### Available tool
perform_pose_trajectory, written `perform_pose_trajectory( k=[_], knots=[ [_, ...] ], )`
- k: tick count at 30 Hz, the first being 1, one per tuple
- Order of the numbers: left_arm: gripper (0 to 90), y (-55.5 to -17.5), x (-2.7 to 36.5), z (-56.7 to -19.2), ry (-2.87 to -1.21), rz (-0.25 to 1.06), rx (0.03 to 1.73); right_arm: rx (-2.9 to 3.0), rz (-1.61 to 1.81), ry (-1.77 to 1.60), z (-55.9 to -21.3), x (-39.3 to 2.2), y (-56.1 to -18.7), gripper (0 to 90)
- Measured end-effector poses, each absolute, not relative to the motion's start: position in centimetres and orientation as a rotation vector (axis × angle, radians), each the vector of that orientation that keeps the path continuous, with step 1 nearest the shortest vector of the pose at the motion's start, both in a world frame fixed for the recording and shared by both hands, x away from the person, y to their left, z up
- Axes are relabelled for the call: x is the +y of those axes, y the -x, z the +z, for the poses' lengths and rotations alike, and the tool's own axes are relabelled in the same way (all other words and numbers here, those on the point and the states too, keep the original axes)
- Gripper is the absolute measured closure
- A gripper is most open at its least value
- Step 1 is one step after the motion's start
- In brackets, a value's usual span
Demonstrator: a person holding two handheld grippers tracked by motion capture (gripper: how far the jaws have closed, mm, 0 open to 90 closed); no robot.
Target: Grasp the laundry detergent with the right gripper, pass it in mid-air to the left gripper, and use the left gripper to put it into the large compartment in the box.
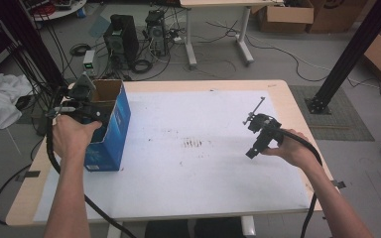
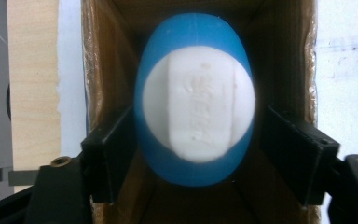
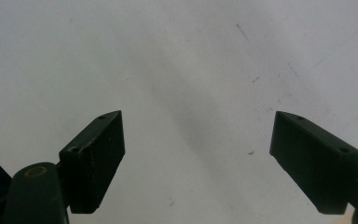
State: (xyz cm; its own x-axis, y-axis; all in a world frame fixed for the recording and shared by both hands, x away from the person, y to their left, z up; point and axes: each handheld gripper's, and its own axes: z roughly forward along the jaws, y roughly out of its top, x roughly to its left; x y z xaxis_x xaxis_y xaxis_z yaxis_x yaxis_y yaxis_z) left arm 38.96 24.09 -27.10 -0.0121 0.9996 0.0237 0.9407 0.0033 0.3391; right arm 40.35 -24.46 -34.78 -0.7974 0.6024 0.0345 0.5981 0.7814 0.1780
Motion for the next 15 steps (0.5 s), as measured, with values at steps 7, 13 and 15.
perform_pose_trajectory(
  k=[7,13,15],
  knots=[
    [24.9,-38.99,23.95,-26.77,-2.047,0.387,2.045,2.941,0.281,-1.002,-34.91,-24.41,-40.34,17.7],
    [22.7,-38.99,23.93,-26.41,-2.054,0.394,2.047,2.944,0.281,-0.996,-34.94,-24.31,-40.39,17.7],
    [22.4,-38.97,23.93,-26.23,-2.055,0.405,2.045,2.947,0.277,-0.991,-34.96,-24.29,-40.45,17.7]
  ],
)
